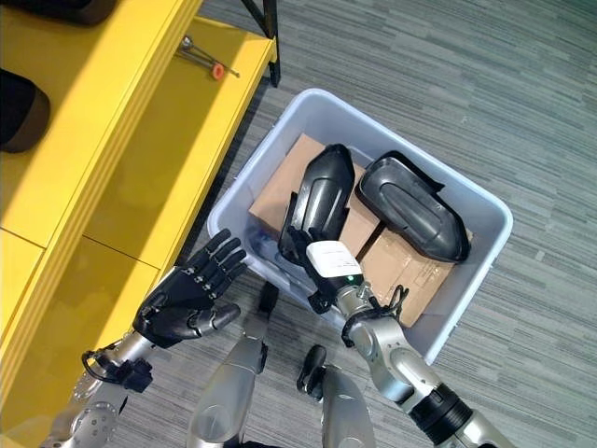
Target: Move parts from the plastic box to the shelf.
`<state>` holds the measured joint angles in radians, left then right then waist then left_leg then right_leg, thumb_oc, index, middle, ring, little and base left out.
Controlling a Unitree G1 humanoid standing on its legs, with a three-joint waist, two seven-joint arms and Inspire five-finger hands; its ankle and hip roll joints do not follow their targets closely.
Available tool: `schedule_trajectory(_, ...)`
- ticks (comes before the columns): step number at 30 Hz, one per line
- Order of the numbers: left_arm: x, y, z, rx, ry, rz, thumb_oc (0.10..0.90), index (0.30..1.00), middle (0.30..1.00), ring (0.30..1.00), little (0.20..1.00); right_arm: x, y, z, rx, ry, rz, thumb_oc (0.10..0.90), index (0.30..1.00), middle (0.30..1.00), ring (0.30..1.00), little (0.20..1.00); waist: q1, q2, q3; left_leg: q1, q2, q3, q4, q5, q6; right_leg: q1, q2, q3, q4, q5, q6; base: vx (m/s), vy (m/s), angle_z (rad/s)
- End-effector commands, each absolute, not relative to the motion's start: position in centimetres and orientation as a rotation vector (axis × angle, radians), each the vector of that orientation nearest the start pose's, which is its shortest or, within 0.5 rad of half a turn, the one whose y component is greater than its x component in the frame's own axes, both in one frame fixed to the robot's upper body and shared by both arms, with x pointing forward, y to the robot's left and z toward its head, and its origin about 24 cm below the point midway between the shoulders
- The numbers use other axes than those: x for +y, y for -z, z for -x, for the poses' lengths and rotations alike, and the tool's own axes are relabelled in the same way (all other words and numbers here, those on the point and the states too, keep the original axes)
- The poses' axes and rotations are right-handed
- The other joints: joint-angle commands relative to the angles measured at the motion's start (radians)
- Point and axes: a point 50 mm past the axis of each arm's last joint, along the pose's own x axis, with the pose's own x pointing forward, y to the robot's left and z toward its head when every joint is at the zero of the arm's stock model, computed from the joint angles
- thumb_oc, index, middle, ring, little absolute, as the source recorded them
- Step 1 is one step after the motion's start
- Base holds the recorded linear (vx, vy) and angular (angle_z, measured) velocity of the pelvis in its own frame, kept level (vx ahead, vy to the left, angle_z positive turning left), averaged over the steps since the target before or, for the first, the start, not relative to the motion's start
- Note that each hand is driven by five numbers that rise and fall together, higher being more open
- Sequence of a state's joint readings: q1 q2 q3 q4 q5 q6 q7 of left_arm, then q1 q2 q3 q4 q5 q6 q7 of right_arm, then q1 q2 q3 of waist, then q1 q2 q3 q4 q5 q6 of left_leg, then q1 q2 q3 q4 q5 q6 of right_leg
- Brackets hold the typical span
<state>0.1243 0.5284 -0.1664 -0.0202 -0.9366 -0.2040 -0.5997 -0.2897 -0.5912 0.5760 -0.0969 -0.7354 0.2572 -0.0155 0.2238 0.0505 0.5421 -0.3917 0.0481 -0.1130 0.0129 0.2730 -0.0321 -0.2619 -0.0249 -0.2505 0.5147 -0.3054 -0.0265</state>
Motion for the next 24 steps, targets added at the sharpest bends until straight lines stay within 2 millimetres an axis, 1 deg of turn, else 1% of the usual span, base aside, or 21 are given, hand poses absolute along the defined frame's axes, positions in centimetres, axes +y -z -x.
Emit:
schedule_trajectory(1,18.6,-8.1,-21.3,-0.298,0.713,0.425,0.9,1.0,1.0,1.0,1.0,-11.2,-12.4,-28.7,-0.5,-0.242,1.39,0.9,1.0,1.0,1.0,1.0,-0.001,-0.007,-0.022,0.062,0.011,0.017,0.008,-0.139,-0.005,-0.009,0.041,0.021,0.013,0.046,-0.002,0.0,0.0,0.0)
schedule_trajectory(2,18.2,-8.0,-21.3,-0.288,0.734,0.424,0.9,1.0,1.0,1.0,1.0,-10.7,-13.0,-28.6,-0.556,-0.24,1.399,0.9,1.0,1.0,1.0,1.0,0.001,-0.005,-0.022,0.06,0.01,0.016,0.01,-0.138,-0.005,-0.01,0.042,0.019,0.014,0.047,-0.003,0.0,0.0,0.0)
schedule_trajectory(8,18.3,-7.9,-21.3,-0.28,0.731,0.422,0.9,1.0,1.0,1.0,1.0,-10.4,-13.8,-28.8,-0.593,-0.209,1.407,0.9,1.0,1.0,1.0,1.0,0.002,-0.001,-0.022,0.06,0.01,0.016,0.012,-0.139,-0.006,-0.017,0.045,0.02,0.019,0.046,-0.004,0.0,0.0,0.0)
schedule_trajectory(13,18.1,-7.9,-21.5,-0.279,0.736,0.431,0.9,1.0,1.0,1.0,1.0,-10.7,-13.4,-29.6,-0.585,-0.148,1.39,0.9,1.0,1.0,1.0,1.0,0.006,0.008,-0.022,0.058,0.005,0.013,0.015,-0.141,-0.004,-0.019,0.042,0.018,0.024,0.044,-0.007,0.0,0.0,0.0)
schedule_trajectory(18,17.7,-7.8,-21.6,-0.277,0.751,0.443,0.9,1.0,1.0,1.0,1.0,-10.7,-12.7,-30.4,-0.578,-0.101,1.4,0.9,1.0,1.0,1.0,1.0,0.013,0.028,-0.022,0.049,-0.004,0.009,0.019,-0.142,-0.001,-0.033,0.033,0.011,0.039,0.04,-0.008,0.01,0.034,0.02)
schedule_trajectory(19,17.7,-7.7,-21.7,-0.273,0.75,0.448,0.9,1.0,1.0,1.0,1.0,-10.6,-12.6,-30.8,-0.564,-0.082,1.415,0.9,1.0,1.0,1.0,1.0,0.017,0.036,-0.022,0.043,-0.009,0.006,0.021,-0.142,0.0,-0.041,0.029,0.008,0.047,0.038,-0.008,0.03,0.049,0.04)
schedule_trajectory(24,17.5,-7.7,-21.7,-0.268,0.766,0.451,0.9,1.0,1.0,1.0,1.0,-10.7,-12.4,-31.3,-0.541,-0.054,1.448,0.9,1.0,1.0,1.0,1.0,0.026,0.043,-0.022,0.033,-0.016,0.003,0.023,-0.14,0.004,-0.05,0.023,0.0,0.052,0.038,-0.007,0.01,0.01,0.01)
